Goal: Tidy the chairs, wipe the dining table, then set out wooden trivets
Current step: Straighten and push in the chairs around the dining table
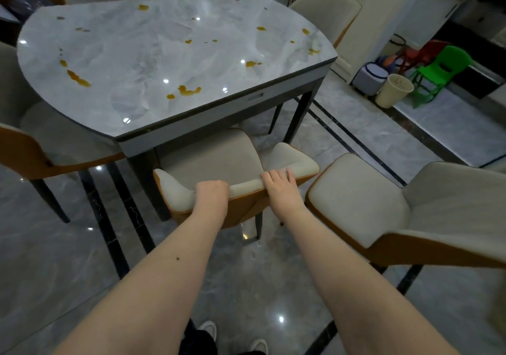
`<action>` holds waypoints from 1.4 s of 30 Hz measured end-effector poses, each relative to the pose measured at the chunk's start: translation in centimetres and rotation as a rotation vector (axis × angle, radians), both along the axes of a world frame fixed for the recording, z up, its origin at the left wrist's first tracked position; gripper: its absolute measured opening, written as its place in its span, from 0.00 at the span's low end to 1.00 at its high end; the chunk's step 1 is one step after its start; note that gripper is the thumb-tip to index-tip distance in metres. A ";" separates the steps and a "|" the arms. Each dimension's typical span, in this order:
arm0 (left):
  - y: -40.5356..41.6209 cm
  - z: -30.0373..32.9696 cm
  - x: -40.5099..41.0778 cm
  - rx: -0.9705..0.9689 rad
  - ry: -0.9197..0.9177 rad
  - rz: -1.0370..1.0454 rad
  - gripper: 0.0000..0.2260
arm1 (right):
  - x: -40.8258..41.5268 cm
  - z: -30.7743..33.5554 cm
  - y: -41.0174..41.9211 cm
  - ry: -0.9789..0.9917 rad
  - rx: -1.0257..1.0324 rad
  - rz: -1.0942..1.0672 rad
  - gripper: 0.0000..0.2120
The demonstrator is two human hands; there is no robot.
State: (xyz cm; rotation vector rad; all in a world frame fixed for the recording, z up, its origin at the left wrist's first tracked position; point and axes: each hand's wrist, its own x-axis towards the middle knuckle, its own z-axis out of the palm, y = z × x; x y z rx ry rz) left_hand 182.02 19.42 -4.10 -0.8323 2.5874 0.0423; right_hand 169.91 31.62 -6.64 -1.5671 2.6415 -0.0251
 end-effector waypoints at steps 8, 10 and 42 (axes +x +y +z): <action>5.0 2.1 -4.9 -0.011 0.163 -0.152 0.19 | -2.1 2.2 7.6 0.011 -0.029 -0.109 0.33; 7.1 2.5 -6.4 -0.018 0.226 -0.212 0.20 | -3.3 2.5 10.8 -0.017 -0.017 -0.200 0.33; 53.8 2.5 -37.7 0.255 0.432 -0.575 0.11 | -23.6 3.9 58.9 0.016 -0.220 -0.754 0.33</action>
